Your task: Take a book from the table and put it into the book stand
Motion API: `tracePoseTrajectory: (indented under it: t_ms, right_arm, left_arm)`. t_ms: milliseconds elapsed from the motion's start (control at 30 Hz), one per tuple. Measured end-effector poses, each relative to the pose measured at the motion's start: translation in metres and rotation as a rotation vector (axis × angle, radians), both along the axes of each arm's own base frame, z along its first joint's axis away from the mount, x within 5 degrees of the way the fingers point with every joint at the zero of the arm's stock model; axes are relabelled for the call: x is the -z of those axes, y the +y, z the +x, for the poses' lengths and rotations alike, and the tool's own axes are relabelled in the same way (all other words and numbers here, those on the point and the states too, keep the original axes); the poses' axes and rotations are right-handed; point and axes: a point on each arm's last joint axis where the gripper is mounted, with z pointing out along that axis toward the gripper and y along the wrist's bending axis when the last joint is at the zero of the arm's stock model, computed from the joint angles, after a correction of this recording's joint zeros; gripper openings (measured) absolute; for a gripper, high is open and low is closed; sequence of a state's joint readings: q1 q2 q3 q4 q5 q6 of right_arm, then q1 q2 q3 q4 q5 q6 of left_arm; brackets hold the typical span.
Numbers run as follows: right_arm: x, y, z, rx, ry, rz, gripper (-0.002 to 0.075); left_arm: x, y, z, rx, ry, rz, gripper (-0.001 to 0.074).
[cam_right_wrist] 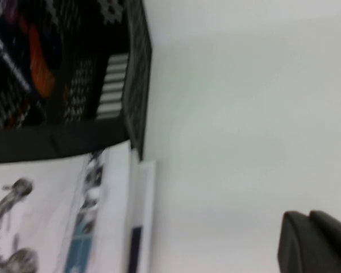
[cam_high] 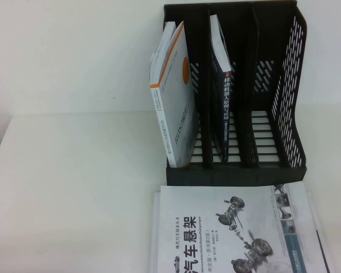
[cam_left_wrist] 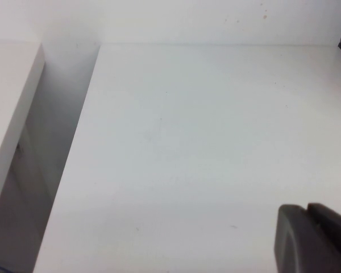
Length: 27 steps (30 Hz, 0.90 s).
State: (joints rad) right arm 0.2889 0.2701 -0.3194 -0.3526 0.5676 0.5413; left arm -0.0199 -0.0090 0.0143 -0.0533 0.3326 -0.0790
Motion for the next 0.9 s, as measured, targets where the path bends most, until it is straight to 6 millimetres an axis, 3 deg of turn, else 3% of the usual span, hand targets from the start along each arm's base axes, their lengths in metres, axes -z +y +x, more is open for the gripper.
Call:
tracePoseTrajectory:
  t_ms: [200,500,900]
  right_arm:
    - [0.004,-0.009,-0.020,0.069,-0.156,-0.081,-0.0003]
    - [0.079,-0.007,-0.016,0.138,-0.092,-0.011,-0.0003]
    - [0.081,-0.005,-0.015,0.104,-0.122,-0.019,-0.0003]
  left_arm:
    - [0.000,0.000,0.000,0.000,0.000,0.000,-0.0002]
    - [0.000,0.000,0.000,0.001,0.000,0.002,-0.0002]
    - [0.000,0.000,0.000,0.001,-0.001,0.002,-0.0002]
